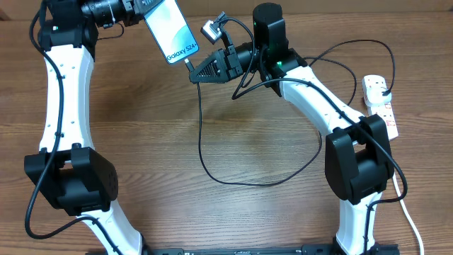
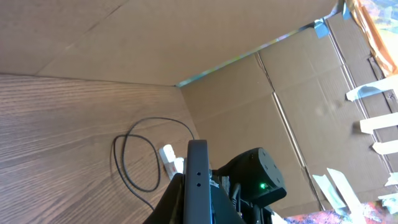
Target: Plug charger to phone and switch on socket
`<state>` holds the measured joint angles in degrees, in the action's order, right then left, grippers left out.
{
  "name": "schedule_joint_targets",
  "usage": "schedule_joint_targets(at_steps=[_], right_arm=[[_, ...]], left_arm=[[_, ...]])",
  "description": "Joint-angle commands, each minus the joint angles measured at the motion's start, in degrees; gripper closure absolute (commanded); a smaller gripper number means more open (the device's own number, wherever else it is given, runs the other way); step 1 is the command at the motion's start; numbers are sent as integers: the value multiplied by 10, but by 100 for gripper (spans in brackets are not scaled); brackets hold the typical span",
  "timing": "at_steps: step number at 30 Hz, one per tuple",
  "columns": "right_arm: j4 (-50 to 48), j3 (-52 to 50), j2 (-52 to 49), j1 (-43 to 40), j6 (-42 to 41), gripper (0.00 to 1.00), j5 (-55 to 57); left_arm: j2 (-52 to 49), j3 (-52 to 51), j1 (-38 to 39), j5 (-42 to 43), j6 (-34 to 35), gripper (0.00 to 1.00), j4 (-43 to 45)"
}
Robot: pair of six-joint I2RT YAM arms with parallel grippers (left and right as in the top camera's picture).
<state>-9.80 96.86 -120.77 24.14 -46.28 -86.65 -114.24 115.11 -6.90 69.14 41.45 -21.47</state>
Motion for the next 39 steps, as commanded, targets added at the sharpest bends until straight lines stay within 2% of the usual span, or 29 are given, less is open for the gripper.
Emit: schedule_joint_targets(at_steps=[1,39], right_arm=[[-4,11,-1,3,0,96,-4],[0,11,-1,2,0,96,7]], left_arm=[[11,10,-2,13,-1,96,-7],[11,10,18,58,3,96,-12]])
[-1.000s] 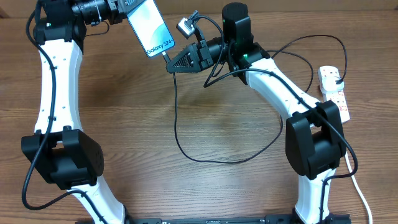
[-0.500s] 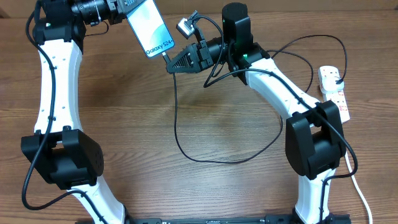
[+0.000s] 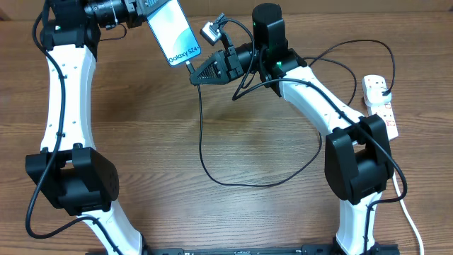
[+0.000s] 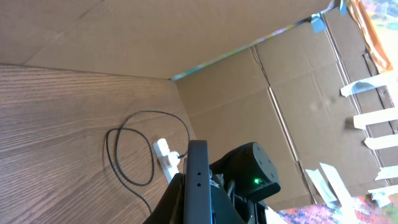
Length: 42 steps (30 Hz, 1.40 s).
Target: Plug charger to phone and switch on socket
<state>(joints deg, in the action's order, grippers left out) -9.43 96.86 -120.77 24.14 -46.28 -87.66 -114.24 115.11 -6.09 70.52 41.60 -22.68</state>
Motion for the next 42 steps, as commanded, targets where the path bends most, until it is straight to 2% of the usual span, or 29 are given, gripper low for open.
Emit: schedule_joint_targets(at_steps=[1,13,22,28,42], right_arm=[[-3,11,-1,2,0,96,17],[-4,11,-1,-3,-22,96,38],[-57,11,-1,-3,-104,96,58],[-62,11,-1,-2,-123,96,82],[-63,11,-1,-2,-138,96,116]], left_arm=[[11,10,10,46,2,96,0],[11,10,13,47,2,96,0],[11,10,13,45,2,96,0],[11,10,13,45,3,96,0],[11,10,13,45,53,96,17]])
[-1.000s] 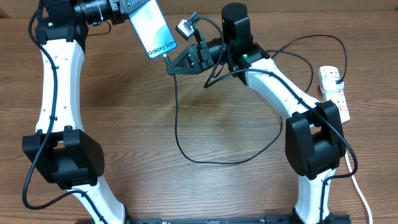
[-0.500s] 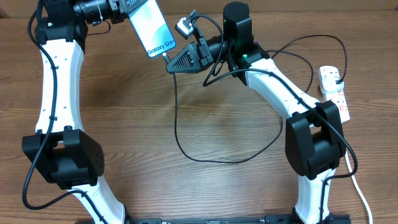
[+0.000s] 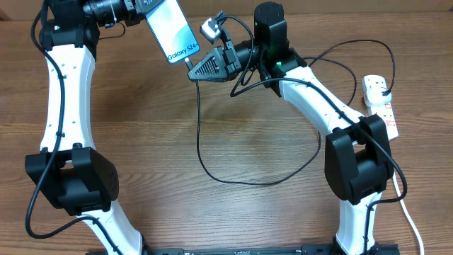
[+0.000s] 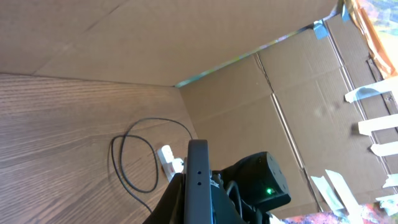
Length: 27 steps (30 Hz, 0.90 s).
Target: Plug charger to phone and switch on socket
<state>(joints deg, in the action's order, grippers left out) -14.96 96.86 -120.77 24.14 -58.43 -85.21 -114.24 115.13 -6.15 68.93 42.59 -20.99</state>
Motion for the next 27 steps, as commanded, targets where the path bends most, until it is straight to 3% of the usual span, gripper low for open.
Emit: schedule_joint_targets(at_steps=[1,27], right_arm=[[-8,11,-1,-2,-17,96,93],[-11,11,-1,-2,-18,96,109]], left_arm=[[11,10,14,62,44,96,3],[11,10,5,114,54,96,68]])
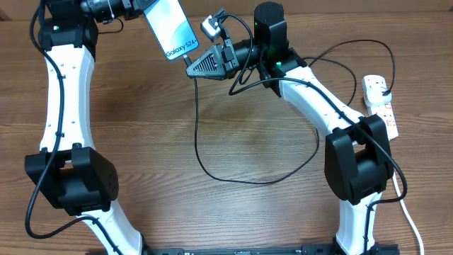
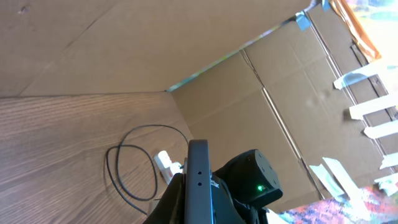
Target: Plug charger to phone and switch on socket
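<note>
A phone (image 1: 171, 30) with a light screen reading "Galaxy S24+" is held tilted above the table's far side, with my left gripper (image 1: 144, 7) shut on its upper end. The left wrist view shows the phone (image 2: 198, 177) edge-on between my fingers. My right gripper (image 1: 190, 69) is shut on the charger plug, its tips right at the phone's lower edge. Whether the plug sits in the port cannot be told. The black cable (image 1: 212, 173) hangs from the plug, loops over the table and runs to the white power strip (image 1: 379, 105) at the right edge.
Cardboard walls (image 2: 124, 56) close off the back and sides of the wooden table (image 1: 141, 142). The right arm (image 2: 249, 183) stands just behind the phone in the left wrist view. The cable loop (image 2: 134, 165) lies beside the strip (image 2: 165, 165).
The phone and my left gripper have shifted slightly up and away. My right gripper has moved a little up and left, staying at the phone's lower edge. The left wrist view has tilted.
At every earlier moment my left gripper held the phone up at the far left and my right gripper held the plug at its lower edge. Both shifted by small amounts from moment to moment. Now they are still tip to edge, slightly farther back.
</note>
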`<state>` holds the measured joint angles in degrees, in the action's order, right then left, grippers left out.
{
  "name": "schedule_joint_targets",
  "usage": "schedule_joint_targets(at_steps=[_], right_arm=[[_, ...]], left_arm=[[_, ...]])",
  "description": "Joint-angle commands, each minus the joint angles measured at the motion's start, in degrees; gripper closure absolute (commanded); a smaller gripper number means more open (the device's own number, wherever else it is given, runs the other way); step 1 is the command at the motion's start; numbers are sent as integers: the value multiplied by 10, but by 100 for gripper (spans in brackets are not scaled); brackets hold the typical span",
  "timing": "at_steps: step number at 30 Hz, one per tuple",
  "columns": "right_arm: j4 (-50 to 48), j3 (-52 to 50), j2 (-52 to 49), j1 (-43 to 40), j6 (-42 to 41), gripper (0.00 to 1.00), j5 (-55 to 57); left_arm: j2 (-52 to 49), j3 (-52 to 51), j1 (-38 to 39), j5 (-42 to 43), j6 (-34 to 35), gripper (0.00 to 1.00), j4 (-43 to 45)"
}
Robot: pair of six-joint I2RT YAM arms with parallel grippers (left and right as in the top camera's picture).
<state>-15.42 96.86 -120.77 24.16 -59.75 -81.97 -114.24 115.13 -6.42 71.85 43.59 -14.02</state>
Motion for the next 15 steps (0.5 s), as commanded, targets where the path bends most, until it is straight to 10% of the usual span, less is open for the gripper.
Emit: schedule_joint_targets(at_steps=[1,15], right_arm=[[-6,11,-1,-2,-5,96,74],[-8,11,-1,-2,-3,96,69]], left_arm=[[11,10,5,81,46,95,-2],[11,10,-24,61,60,96,-2]])
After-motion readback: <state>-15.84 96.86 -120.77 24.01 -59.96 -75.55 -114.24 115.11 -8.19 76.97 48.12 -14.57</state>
